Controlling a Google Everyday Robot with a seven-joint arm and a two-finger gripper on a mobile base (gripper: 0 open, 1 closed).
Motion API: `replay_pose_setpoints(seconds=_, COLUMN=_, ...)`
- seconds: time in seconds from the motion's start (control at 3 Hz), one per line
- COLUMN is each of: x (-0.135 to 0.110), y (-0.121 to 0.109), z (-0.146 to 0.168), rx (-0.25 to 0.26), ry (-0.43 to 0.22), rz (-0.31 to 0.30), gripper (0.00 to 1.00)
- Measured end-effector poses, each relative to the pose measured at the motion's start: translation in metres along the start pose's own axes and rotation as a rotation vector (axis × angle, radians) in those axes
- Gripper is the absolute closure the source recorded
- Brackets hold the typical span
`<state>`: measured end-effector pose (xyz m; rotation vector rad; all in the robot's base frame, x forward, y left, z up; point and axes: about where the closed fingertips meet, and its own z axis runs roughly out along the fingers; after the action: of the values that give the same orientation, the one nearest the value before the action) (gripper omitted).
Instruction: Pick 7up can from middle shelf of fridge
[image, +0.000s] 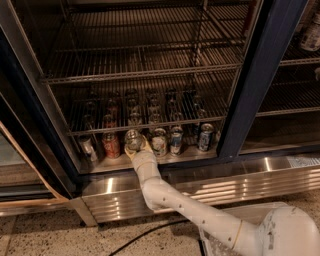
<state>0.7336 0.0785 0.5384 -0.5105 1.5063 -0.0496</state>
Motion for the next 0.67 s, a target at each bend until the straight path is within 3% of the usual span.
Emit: replay_pose_setpoints(seconds=0.67, x=-0.02, y=0.001, z=-0.019, rx=-0.047, ry=-0.027, rz=0.048, gripper=1.0)
